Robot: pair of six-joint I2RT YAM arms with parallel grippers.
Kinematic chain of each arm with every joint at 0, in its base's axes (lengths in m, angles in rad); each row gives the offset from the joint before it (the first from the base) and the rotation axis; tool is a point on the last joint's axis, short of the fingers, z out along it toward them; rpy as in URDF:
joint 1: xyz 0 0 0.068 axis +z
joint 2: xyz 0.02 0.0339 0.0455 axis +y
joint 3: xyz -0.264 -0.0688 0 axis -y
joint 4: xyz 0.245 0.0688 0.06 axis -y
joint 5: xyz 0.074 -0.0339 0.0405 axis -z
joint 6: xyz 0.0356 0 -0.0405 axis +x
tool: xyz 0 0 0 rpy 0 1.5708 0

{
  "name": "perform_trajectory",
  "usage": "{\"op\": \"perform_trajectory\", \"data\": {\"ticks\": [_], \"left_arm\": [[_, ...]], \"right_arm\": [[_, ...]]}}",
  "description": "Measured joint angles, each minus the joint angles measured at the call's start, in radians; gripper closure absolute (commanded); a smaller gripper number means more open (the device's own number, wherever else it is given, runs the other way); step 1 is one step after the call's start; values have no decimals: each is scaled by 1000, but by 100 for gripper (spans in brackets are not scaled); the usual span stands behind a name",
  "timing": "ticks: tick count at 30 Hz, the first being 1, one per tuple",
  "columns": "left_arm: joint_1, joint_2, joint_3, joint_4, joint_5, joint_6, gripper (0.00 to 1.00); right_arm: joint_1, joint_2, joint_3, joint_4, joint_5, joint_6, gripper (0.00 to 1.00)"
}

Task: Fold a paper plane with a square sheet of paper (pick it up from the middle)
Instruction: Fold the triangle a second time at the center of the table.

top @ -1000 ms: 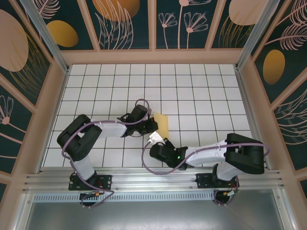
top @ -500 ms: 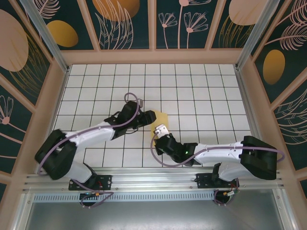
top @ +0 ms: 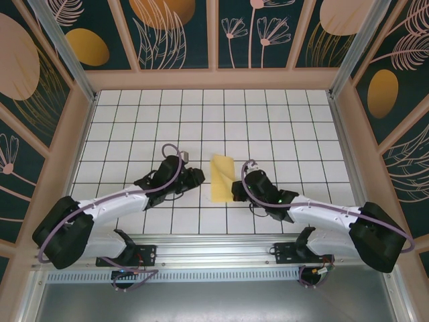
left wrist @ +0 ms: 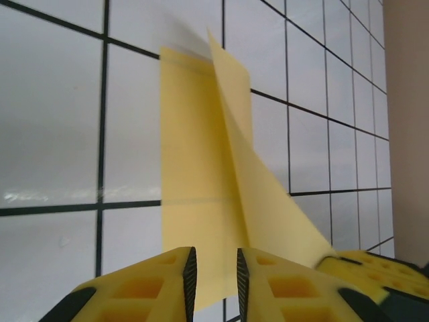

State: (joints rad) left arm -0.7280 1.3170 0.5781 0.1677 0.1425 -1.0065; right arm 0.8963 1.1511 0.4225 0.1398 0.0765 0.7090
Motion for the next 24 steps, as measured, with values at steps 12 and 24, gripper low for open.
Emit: {"op": "perform_trajectory", "data": {"ticks": [12, 24], "left_arm": [[0, 140, 41, 47, 55, -24, 81], [0, 88, 42, -5, 14, -26, 81]], "right_arm": [[0, 0, -1, 41, -116, 180, 100], [109, 13, 18, 78, 30, 417, 100]]}}
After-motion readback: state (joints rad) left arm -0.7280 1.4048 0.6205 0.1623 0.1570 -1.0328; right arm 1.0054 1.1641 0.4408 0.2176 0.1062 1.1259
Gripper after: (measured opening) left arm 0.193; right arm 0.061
